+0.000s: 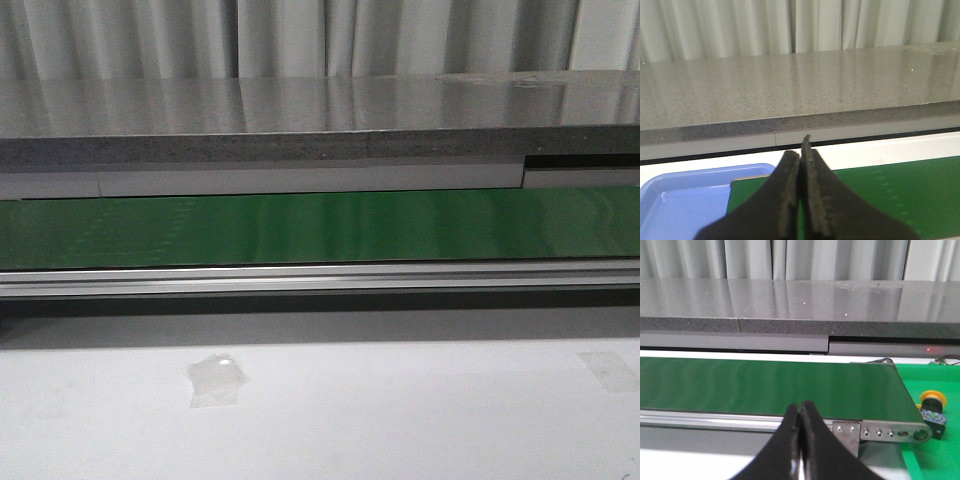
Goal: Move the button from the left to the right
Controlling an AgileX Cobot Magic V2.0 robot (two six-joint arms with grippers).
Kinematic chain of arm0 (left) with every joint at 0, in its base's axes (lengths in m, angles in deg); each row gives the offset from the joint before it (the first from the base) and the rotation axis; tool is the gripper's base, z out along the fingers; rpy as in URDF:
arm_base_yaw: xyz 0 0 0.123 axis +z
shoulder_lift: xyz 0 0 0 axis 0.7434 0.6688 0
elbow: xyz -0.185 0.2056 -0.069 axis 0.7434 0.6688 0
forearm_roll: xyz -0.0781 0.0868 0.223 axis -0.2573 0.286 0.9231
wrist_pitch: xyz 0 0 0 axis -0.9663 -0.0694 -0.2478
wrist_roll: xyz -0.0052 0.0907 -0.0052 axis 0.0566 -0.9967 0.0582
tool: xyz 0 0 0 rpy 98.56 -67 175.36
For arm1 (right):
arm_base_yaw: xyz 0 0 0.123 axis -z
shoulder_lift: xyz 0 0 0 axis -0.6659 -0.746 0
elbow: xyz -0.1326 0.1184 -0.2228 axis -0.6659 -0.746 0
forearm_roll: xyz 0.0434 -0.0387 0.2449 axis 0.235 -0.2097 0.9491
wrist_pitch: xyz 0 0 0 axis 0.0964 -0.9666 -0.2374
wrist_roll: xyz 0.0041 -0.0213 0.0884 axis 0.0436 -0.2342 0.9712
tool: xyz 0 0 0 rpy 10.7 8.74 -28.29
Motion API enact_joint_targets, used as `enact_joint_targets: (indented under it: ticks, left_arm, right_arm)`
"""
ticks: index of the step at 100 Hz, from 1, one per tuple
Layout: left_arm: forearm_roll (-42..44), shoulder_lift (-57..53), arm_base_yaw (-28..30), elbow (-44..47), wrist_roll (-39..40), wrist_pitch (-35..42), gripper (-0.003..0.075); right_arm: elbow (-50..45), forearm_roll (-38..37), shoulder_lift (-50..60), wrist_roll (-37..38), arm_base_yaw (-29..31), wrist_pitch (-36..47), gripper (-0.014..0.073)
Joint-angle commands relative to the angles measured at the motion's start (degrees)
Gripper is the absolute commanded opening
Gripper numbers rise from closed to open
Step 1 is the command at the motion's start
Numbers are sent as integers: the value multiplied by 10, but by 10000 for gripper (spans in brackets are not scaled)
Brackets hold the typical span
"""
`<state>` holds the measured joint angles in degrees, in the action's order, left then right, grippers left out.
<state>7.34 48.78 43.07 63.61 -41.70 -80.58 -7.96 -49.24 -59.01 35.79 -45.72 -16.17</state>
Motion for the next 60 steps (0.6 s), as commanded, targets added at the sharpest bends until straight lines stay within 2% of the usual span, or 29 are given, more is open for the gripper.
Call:
enact_joint_targets:
  ticks: [1,60]
  left_arm:
    - [-7,3,-4,-17,1,40,-20]
    - [-7,3,-4,-17,1,40,-20]
  right_arm:
    - [-3,-5,16,0,0,54,-68]
    - [-2,-4,15,0,0,41,-68]
